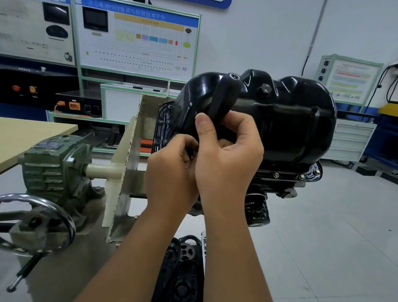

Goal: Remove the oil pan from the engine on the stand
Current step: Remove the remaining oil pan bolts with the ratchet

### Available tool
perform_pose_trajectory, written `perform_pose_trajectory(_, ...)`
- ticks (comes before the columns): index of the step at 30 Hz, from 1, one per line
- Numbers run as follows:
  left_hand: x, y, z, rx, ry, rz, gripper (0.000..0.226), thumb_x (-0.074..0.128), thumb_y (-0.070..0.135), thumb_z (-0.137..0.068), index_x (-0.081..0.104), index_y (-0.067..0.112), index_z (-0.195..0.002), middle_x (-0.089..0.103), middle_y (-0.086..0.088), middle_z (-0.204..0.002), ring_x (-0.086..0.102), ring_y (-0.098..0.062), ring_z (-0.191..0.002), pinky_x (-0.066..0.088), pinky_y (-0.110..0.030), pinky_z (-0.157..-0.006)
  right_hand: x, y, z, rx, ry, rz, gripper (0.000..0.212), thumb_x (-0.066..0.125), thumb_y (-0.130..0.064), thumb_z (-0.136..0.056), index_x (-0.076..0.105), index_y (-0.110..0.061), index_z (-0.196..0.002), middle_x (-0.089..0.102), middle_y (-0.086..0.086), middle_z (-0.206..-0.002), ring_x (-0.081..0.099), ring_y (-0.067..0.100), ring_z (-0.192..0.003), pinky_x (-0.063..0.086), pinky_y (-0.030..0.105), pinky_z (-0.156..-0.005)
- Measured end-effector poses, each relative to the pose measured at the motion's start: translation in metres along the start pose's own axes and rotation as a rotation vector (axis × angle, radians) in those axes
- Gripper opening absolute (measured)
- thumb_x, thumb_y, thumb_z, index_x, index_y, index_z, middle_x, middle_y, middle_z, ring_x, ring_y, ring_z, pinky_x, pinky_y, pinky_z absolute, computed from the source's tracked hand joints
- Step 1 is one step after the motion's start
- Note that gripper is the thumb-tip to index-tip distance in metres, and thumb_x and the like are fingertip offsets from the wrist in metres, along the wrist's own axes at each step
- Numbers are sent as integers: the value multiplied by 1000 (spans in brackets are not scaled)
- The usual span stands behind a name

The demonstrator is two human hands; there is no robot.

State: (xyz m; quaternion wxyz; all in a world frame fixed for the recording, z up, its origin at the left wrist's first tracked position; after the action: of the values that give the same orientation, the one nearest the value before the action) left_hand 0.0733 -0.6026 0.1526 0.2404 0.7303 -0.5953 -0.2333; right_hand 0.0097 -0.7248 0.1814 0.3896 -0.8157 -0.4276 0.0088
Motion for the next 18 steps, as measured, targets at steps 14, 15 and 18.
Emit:
perform_pose_trajectory(14, 2, -9, -3, -30, 28, 63, 24, 45, 44, -85, 52, 31, -66, 56, 5, -59, 48, -18, -54, 45, -48, -48, 7, 0, 2, 12, -81, 15, 17, 89, -21, -81, 78, -16, -93, 74, 5, -90, 71, 24, -79, 60, 48, -75)
perform_pose_trajectory(15, 2, -7, -3, -8, 27, 46, 22, 46, 43, -85, 51, 34, -66, 57, 5, -60, 48, -16, -54, 45, -46, -47, 8, 0, 2, 13, -91, 5, 15, 87, -19, -82, 79, -15, -94, 75, 5, -89, 73, 23, -81, 60, 47, -76)
perform_pose_trajectory(18, 9, -9, -1, -30, -60, 183, 26, 50, 44, -87, 67, 27, -78, 65, 0, -66, 61, -32, -65, 54, -56, -59, 12, 1, 2, 43, -131, -72, 16, 83, -10, -86, 77, -11, -102, 77, 1, -86, 75, 16, -80, 62, 35, -76)
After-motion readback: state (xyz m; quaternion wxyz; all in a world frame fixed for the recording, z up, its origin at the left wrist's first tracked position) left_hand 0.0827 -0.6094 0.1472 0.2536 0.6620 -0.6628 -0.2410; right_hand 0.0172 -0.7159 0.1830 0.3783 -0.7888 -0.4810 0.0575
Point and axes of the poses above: each hand's wrist, its own z-axis away from the middle knuckle, its own x-axis out of the palm, y = z × x, the point moved 9 cm from there along -z, towards the middle knuckle
